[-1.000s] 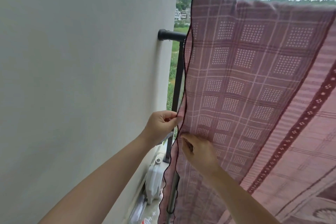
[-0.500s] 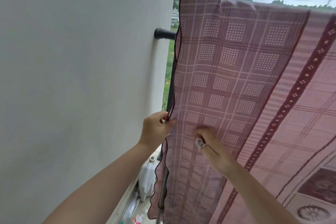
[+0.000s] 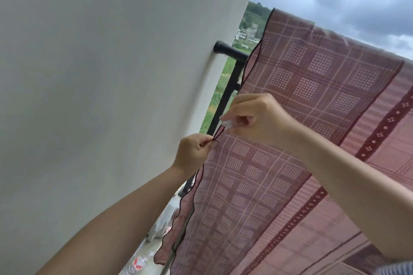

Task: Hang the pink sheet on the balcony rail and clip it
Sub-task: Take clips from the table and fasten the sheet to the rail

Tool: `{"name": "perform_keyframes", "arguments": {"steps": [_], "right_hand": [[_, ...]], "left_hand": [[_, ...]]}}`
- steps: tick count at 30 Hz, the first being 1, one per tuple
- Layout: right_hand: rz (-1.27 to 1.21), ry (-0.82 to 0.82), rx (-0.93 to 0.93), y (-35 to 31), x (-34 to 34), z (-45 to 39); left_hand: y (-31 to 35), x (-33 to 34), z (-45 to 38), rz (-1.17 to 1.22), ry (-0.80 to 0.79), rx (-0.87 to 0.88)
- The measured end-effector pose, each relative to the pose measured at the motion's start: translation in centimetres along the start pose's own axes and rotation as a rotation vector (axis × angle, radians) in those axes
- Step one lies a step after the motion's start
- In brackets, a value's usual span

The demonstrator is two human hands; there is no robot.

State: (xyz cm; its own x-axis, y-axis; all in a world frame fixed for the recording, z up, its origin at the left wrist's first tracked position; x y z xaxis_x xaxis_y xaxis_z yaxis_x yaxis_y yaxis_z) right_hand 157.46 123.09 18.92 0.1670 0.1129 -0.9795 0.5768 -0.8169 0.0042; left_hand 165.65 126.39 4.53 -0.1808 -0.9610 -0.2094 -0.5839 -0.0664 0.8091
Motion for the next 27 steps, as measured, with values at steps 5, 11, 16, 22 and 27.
{"name": "perform_keyframes", "arguments": {"steps": [5, 11, 16, 22, 27], "right_hand": [[-0.078, -0.128, 0.022, 0.6, 2.7, -3.2], [0.043, -0.284, 0.099, 1.4, 4.4, -4.8], [0.115, -0.411, 0.114, 1.6, 5.6, -5.1], [0.439, -0.498, 0.105, 1.2, 6.3, -4.0], [0.595, -0.56, -0.188, -3.0, 13.4, -1.6]], "left_hand": [[0.7, -0.2, 0.4, -0.036, 0.082, 0.039], [0.5, -0.5, 0.5, -0.057, 0.115, 0.037], [0.7, -0.4, 0.6, -0.104, 0.096, 0.071], [-4.7, -2.2, 2.0, 0.109, 0.131, -0.365], [-13.5, -6.9, 10.0, 0.484, 0.556, -1.034]]}}
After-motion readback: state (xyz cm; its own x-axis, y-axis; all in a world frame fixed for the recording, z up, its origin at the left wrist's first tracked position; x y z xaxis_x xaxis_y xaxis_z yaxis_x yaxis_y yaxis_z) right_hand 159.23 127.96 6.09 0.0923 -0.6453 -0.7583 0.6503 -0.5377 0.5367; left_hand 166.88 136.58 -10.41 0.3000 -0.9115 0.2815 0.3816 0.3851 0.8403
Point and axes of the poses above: each hand's wrist, its own z-axis away from the middle knuckle, its own x-axis out of the palm, y = z × x, the point moved 9 cm from there along -z, towards the middle knuckle, and after that the axes turned 7 degrees about -y, right-handed, at the moved point
